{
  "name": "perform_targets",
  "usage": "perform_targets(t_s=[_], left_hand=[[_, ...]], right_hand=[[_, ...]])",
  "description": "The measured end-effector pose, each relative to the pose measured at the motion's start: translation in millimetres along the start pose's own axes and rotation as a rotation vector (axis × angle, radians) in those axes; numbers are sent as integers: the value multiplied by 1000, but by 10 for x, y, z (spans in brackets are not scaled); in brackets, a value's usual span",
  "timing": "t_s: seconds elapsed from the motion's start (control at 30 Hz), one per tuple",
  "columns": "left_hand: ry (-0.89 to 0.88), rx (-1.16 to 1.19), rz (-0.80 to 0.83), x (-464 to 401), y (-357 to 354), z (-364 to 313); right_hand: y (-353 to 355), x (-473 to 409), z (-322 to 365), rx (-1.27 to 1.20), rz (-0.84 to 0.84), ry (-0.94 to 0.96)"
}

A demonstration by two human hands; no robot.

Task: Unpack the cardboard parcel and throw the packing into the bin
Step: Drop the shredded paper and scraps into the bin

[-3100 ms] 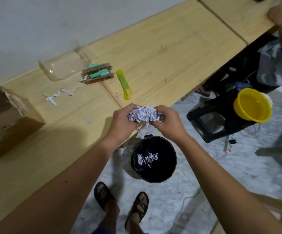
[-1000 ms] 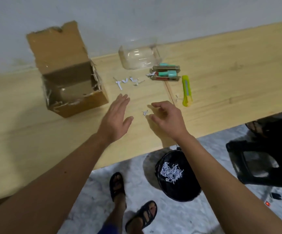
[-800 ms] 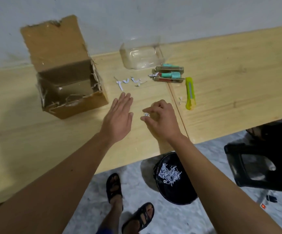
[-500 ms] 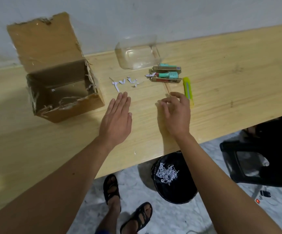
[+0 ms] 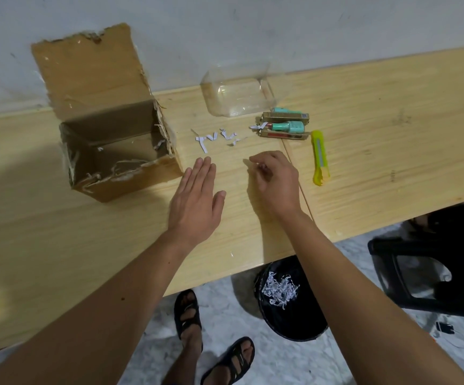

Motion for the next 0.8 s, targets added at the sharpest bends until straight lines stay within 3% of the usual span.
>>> perform_targets(t_s=[0.23,0.57,0.8], left_hand=[[-29,-22,8,88,4,104],[-15,1,14,65,7,103],[-13,16,9,76,7,107]], right_hand=[[-231,-373,140,-69,65,19],[-381,-451,35,80,89,-59],[-336,-386,148,55,103,77]])
Point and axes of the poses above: each hand's wrist, its own x-axis away from the middle knuckle, its own y-axis out of the back of the hand, z = x × y, the point moved 9 cm from there along -x, towards the middle knuckle, and after that the axes turned 8 degrees about z, right-handed, at the moved point
